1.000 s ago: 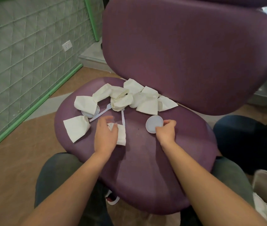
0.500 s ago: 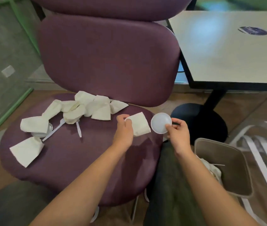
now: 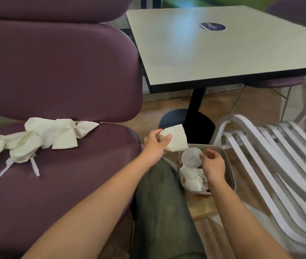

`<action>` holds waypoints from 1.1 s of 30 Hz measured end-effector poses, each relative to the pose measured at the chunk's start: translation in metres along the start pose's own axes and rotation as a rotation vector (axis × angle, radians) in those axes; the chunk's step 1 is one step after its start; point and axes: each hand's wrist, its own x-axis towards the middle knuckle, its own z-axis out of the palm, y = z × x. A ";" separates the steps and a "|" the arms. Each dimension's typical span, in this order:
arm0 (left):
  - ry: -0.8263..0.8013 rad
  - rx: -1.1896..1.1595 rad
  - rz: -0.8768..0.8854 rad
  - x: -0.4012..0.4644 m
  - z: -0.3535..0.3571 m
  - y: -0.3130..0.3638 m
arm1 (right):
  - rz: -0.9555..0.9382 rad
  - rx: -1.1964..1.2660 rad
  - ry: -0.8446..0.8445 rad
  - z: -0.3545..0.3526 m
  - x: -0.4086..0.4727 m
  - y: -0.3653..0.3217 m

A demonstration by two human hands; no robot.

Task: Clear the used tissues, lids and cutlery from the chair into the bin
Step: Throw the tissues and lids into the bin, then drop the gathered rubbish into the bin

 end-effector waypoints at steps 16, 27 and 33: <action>-0.122 0.223 -0.055 0.017 0.076 -0.009 | 0.125 0.108 -0.057 -0.029 0.032 0.021; 0.011 0.205 0.032 0.022 0.024 -0.009 | 0.142 -0.174 -0.230 0.011 0.018 0.011; 0.173 0.216 0.046 0.014 -0.044 -0.019 | -0.082 -0.170 -0.392 0.077 -0.023 -0.035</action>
